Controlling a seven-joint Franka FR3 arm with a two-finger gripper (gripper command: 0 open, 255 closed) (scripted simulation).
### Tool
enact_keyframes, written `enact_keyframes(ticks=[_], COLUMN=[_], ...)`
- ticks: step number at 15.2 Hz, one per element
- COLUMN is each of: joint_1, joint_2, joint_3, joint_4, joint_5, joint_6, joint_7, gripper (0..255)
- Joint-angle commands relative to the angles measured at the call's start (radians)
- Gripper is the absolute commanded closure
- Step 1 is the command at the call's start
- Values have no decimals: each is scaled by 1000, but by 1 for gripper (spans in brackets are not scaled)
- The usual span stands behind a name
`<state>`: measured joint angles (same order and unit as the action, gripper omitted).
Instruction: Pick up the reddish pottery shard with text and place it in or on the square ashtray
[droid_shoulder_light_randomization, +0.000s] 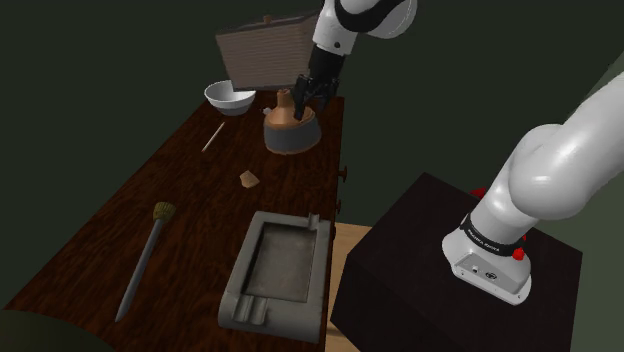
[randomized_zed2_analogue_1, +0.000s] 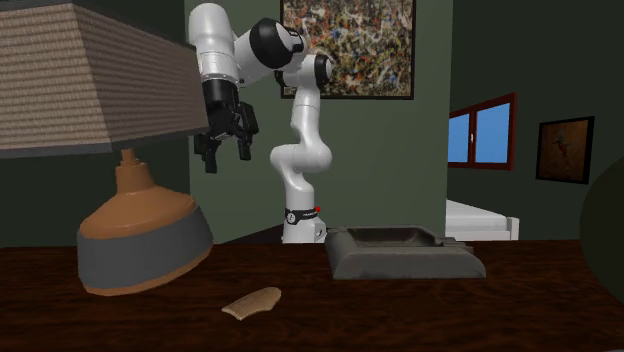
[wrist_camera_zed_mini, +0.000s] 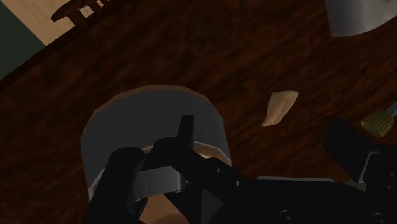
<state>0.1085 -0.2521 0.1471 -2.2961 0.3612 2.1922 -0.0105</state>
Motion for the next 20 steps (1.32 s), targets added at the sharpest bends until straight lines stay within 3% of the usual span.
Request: enact_keyframes(ticks=[1,15,20], joint_1=[17,93,107], joint_2=[77,577,640], joint_3=[13,89,101], joint_4=[29,365,391], joint_5=[27,161,164], joint_6=[22,203,245], joint_7=[-2,-48,-49], gripper=[0,0,0])
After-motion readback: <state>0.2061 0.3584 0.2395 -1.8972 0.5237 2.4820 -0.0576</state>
